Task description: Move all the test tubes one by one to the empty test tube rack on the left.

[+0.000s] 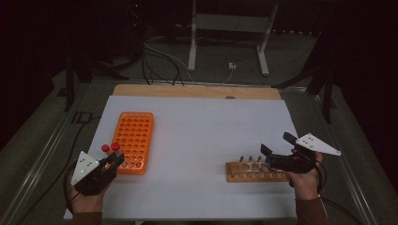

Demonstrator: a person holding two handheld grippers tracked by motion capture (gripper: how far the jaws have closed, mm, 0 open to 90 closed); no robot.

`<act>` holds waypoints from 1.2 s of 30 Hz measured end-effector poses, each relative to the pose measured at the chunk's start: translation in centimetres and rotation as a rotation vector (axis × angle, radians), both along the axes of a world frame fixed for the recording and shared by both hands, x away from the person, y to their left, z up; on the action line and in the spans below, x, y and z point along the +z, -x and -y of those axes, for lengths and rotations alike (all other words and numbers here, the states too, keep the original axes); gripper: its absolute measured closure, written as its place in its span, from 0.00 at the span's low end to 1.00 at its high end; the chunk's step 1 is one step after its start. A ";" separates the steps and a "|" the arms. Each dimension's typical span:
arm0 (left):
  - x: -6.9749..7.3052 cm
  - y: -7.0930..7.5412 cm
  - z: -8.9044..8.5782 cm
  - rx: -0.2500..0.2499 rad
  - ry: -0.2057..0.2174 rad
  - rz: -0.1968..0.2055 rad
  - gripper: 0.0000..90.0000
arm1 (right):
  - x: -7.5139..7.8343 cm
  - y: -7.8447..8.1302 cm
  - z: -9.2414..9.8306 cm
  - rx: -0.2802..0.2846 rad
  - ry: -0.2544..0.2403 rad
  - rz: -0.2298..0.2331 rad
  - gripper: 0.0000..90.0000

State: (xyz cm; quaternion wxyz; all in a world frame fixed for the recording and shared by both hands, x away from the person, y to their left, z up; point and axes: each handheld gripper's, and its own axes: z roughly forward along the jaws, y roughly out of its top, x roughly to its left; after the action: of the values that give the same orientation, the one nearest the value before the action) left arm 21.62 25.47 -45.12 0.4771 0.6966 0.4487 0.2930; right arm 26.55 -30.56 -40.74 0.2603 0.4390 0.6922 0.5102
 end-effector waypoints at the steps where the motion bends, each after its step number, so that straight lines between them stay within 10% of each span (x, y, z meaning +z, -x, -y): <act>1: -0.1 0.1 -0.3 0.010 -0.001 0.001 0.83 | 0.0 0.0 0.0 -0.001 -0.001 0.000 0.00; 26: -1.6 -0.2 -3.2 0.146 -0.018 0.027 0.83 | -0.2 0.1 0.1 0.005 -0.008 0.006 0.00; 36: -3.1 -0.6 -2.8 0.140 -0.082 -0.083 0.83 | -0.3 0.2 0.1 0.006 -0.007 0.002 0.00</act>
State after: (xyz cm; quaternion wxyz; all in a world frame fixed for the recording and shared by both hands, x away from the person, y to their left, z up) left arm 22.23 28.28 -48.25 0.4076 0.6939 0.5034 0.3146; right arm 26.34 -30.68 -41.02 0.2579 0.4375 0.6913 0.5139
